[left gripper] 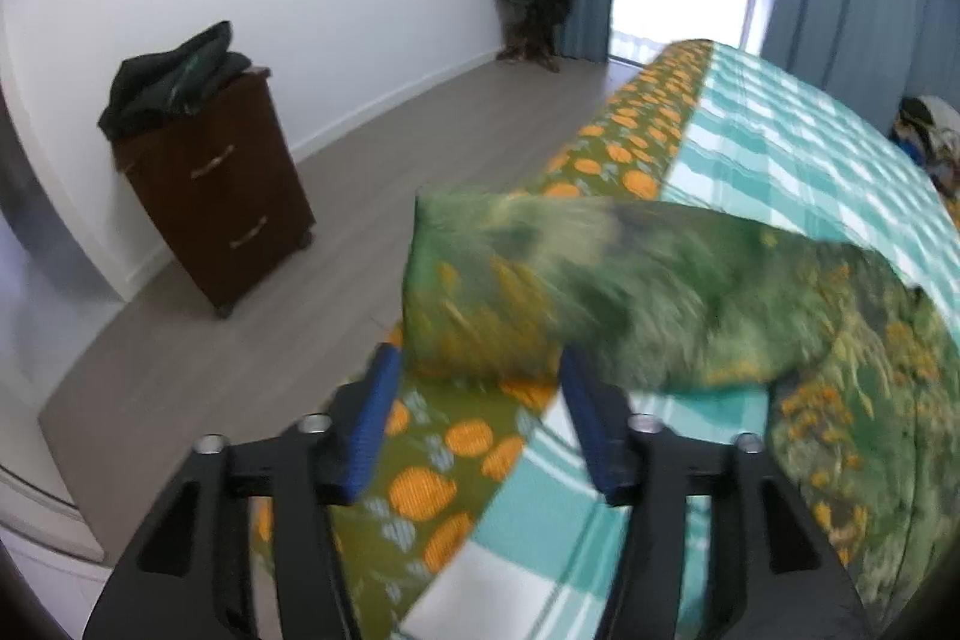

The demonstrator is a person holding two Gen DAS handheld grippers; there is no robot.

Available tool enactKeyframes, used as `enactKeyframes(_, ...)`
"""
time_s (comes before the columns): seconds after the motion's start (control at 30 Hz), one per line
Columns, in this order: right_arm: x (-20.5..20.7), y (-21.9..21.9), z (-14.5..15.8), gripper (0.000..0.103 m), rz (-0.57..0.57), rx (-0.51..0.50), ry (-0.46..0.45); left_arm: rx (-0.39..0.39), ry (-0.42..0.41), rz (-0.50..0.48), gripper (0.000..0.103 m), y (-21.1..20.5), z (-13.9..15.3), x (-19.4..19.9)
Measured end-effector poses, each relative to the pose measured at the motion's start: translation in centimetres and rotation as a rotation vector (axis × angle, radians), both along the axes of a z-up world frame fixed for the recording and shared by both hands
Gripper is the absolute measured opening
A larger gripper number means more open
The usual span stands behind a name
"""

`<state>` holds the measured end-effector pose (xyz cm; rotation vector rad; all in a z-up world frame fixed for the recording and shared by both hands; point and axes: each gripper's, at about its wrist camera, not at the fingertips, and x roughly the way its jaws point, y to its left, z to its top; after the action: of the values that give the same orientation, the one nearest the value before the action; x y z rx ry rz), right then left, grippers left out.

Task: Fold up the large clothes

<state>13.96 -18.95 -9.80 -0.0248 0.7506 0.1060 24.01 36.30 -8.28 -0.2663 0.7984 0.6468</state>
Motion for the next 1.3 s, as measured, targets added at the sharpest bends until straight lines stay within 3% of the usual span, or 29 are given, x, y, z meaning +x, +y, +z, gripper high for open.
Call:
enactKeyframes(0.07,0.7,-1.6,-0.1,0.054,-0.054,0.033,0.018,-0.021,0.009,-0.083,0.077,-2.1,-0.9,-0.6)
enactKeyframes(0.13,1.5,-3.3,-0.3,0.060,-0.108,0.062,0.038,-0.082,0.029,-0.189,0.082,-4.4,-2.1,-0.7)
enactKeyframes(0.17,2.1,-4.4,-0.5,0.066,-0.137,0.080,0.053,-0.134,0.050,-0.264,0.083,-6.1,-3.2,-0.5)
enactKeyframes(0.27,3.9,-7.0,-1.3,0.068,-0.193,0.116,0.107,-0.246,0.129,-0.409,0.083,-10.0,-6.2,0.7)
enactKeyframes(0.37,6.0,-9.5,-2.7,0.068,-0.221,0.168,0.197,-0.293,0.213,-0.502,0.083,-13.5,-9.4,2.2)
enactKeyframes(0.57,7.4,-12.6,-4.2,0.068,-0.254,0.291,0.272,-0.385,0.233,-0.554,0.083,-15.9,-11.5,3.5)
enactKeyframes(1.0,8.8,-13.2,-6.6,0.068,-0.143,0.365,0.403,-0.349,0.277,-0.586,0.091,-18.6,-13.4,3.6)
enactKeyframes(1.1,9.7,-11.8,-7.0,0.068,-0.094,0.357,0.413,-0.369,0.287,-0.588,0.072,-18.7,-13.5,3.8)
enactKeyframes(1.17,10.3,-11.3,-7.5,0.068,-0.077,0.362,0.410,-0.356,0.295,-0.588,0.042,-18.7,-13.3,3.6)
enactKeyframes(1.23,10.8,-11.1,-7.9,0.066,-0.074,0.365,0.415,-0.362,0.291,-0.594,0.028,-18.5,-12.9,3.2)
enactKeyframes(1.3,11.0,-10.7,-7.7,0.033,-0.070,0.341,0.402,-0.353,0.280,-0.610,0.022,-18.7,-12.2,2.8)
